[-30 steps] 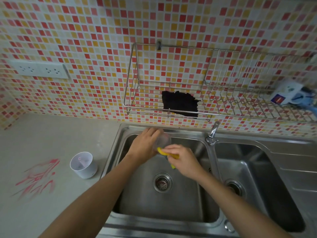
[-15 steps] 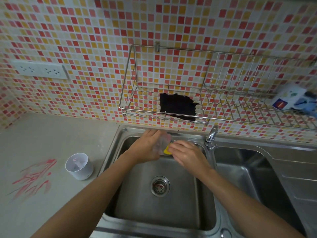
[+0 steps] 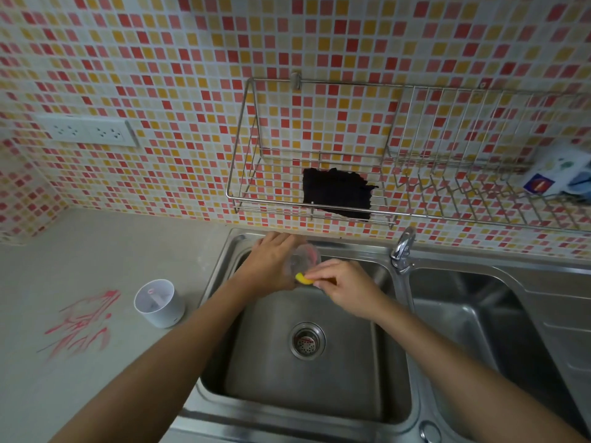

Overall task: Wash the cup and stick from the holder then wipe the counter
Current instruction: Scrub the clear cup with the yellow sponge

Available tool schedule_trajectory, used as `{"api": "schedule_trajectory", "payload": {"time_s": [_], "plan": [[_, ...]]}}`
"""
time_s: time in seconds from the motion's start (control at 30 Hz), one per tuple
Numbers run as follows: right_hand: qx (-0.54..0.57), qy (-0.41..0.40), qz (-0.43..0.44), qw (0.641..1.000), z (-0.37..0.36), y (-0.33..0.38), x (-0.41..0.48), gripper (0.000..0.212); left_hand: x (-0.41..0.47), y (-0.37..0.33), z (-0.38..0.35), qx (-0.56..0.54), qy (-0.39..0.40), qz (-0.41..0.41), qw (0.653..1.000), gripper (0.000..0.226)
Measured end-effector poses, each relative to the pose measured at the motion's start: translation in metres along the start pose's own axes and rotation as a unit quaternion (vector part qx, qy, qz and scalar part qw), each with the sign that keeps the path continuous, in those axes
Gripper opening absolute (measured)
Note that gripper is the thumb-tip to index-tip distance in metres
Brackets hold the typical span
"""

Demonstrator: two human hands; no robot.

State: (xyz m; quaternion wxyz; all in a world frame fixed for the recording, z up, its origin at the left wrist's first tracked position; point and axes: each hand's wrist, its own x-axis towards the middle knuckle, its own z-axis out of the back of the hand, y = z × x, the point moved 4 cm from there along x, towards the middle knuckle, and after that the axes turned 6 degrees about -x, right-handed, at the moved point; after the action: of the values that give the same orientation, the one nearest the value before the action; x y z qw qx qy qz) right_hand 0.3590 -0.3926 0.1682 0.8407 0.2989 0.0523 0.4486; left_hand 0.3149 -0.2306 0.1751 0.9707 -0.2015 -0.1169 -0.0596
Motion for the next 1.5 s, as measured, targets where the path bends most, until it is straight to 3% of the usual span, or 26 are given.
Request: {"api": "schedule_trajectory", "payload": {"time_s": [0.1, 0.2, 0.27, 0.33, 0.4, 0.43, 0.5, 0.57, 0.63, 0.7, 0.77, 0.8, 0.87, 0.93, 1.0, 1.2, 1.3, 1.5], "plan": [[-0.254, -0.035, 0.157, 0.954, 0.002, 0.003, 0.002, 0.035, 0.002, -0.003, 0.005, -0.019, 0.042, -0.012, 0.999, 0.074], [-0.321, -0.079, 0.184, 0.926, 0.002, 0.006, 0.0, 0.033, 0.004, -0.006, 0.009, -0.026, 0.051, -0.022, 0.998, 0.075], [-0.26, -0.087, 0.139, 0.952, -0.004, 0.006, -0.003, 0.037, 0.005, -0.008, 0.01, -0.022, 0.051, -0.026, 0.998, 0.074], [-0.068, -0.075, 0.038, 0.994, -0.008, 0.005, -0.005, 0.032, 0.005, -0.008, 0.01, -0.015, 0.056, -0.024, 0.998, 0.074], [0.082, -0.052, -0.054, 0.994, -0.01, 0.002, -0.005, 0.026, 0.005, -0.008, 0.009, -0.008, 0.063, -0.018, 0.998, 0.075], [0.079, -0.038, -0.054, 0.995, -0.008, 0.002, -0.005, 0.025, 0.004, -0.009, 0.009, -0.005, 0.067, -0.02, 0.998, 0.074], [-0.051, -0.012, 0.024, 0.998, -0.004, 0.001, -0.005, 0.027, 0.004, -0.014, 0.007, -0.005, 0.073, -0.027, 0.997, 0.072], [-0.262, -0.031, 0.117, 0.957, -0.001, 0.001, -0.001, 0.032, 0.005, -0.019, 0.009, -0.004, 0.072, -0.032, 0.997, 0.07], [-0.34, -0.058, 0.135, 0.929, -0.003, 0.0, 0.0, 0.033, 0.009, -0.022, 0.011, -0.004, 0.067, -0.037, 0.997, 0.07], [-0.28, -0.073, 0.108, 0.951, -0.01, 0.001, -0.002, 0.03, 0.011, -0.024, 0.013, -0.002, 0.073, -0.048, 0.996, 0.067], [-0.081, -0.062, 0.005, 0.995, -0.011, -0.002, -0.004, 0.025, 0.009, -0.021, 0.014, -0.002, 0.089, -0.05, 0.995, 0.07], [-0.024, -0.048, -0.024, 0.998, -0.01, -0.005, -0.004, 0.024, 0.008, -0.019, 0.014, -0.004, 0.094, -0.044, 0.995, 0.074], [-0.051, -0.029, 0.021, 0.998, -0.002, -0.003, -0.003, 0.027, 0.007, -0.016, 0.016, -0.015, 0.091, -0.027, 0.995, 0.079], [-0.163, -0.037, 0.123, 0.978, 0.002, -0.001, -0.001, 0.033, 0.011, -0.015, 0.018, -0.022, 0.085, -0.016, 0.996, 0.08], [-0.219, -0.046, 0.147, 0.963, 0.001, -0.001, 0.0, 0.029, 0.016, -0.015, 0.019, -0.035, 0.084, -0.009, 0.996, 0.081], [-0.203, -0.094, 0.136, 0.965, 0.0, 0.01, 0.002, 0.015, 0.011, -0.008, 0.007, -0.084, 0.053, 0.018, 0.995, 0.089], [-0.177, -0.098, 0.13, 0.971, -0.005, 0.016, 0.004, 0.013, 0.008, -0.002, 0.001, -0.072, -0.011, 0.016, 0.997, 0.089], [0.019, 0.017, -0.018, 1.0, -0.006, 0.009, 0.014, 0.029, 0.004, 0.007, 0.0, -0.028, -0.007, 0.015, 0.999, 0.085]]}}
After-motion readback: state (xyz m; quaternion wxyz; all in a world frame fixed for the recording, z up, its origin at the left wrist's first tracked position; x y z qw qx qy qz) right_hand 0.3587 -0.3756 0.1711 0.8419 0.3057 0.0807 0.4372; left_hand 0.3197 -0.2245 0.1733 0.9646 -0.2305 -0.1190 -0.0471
